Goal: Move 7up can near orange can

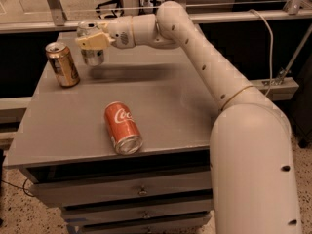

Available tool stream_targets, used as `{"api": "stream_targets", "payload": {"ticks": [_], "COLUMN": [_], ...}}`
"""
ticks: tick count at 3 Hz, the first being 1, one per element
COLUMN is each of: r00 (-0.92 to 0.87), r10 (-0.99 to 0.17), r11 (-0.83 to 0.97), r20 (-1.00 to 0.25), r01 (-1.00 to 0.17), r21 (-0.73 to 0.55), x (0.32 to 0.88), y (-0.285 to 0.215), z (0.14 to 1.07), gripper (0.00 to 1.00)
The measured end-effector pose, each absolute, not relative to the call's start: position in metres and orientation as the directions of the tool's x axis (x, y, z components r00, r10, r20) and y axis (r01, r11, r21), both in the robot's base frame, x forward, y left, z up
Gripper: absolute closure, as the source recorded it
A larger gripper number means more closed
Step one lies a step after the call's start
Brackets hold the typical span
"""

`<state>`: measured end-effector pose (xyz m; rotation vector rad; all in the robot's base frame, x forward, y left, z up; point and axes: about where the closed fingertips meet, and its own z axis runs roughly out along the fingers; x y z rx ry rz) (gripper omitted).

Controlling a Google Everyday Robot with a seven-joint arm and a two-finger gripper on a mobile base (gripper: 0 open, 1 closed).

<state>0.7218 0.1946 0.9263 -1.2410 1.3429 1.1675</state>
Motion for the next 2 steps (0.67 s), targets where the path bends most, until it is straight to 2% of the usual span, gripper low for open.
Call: {"api": "stream_targets", "payload": {"ticks": [1,2], "r00": [-0.036,-0.019], "r10": [-0.117,-0.135], "r11": [-0.052,-0.101], "r20": [-0.993,-0.991], "r01": [-0.998,-0.994], "r21": [0.042,0.033], "x": [0.7,0.689], "y": [0.222,0.229], "z": [0.922,0.915], "gripper": [1.0,1.0]}}
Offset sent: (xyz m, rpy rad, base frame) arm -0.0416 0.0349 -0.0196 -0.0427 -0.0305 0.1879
